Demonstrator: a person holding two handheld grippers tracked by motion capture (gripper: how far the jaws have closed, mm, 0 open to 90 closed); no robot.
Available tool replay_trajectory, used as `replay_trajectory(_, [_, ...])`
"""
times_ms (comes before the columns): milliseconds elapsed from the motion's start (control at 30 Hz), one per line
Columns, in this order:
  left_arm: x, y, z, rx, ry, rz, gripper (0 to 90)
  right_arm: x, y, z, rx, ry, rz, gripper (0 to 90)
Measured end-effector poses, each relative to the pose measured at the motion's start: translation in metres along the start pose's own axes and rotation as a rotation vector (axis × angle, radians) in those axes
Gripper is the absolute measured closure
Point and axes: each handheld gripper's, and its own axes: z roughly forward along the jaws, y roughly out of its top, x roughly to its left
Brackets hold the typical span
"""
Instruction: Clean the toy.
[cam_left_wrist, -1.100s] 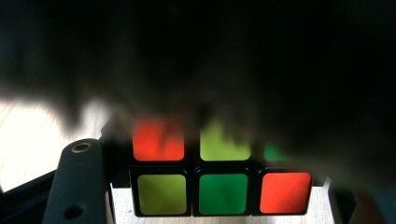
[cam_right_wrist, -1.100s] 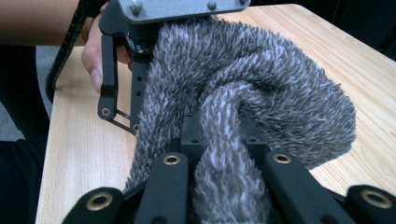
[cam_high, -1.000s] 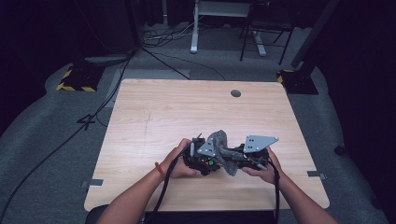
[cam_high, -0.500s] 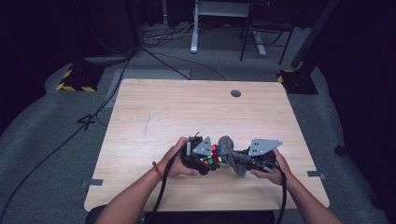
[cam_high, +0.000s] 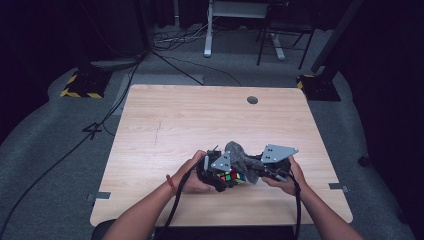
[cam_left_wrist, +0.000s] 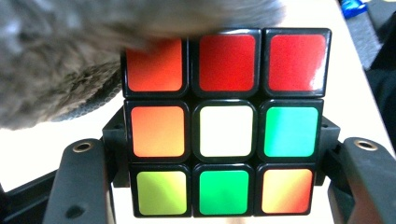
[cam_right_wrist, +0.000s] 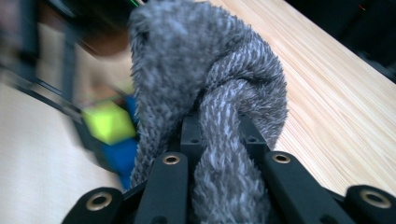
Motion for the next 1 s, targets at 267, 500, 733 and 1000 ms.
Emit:
replay_trajectory(267, [0.003, 0.003, -0.023, -0.061, 0.043, -0.009, 33.7, -0.003, -0.016, -0.001, 0.034, 0.033, 0.029, 77.6])
replay_trajectory(500, [0.011, -0.005, -0.023, -0.037, 0.069, -0.036, 33.7, 0.011, -0.009, -0.005, 0.021, 0.023, -0.035, 77.5])
replay_trajectory(733, [0.014, -0.007, -0.013, 0.006, 0.074, -0.053, 33.6, 0.015, 0.003, -0.004, -0.032, 0.073, -0.052, 77.5])
replay_trajectory(1000, [0.006, -0.003, -0.001, 0.021, 0.04, -0.036, 33.6, 0.008, 0.004, 0.002, -0.012, -0.005, -0.054, 77.6])
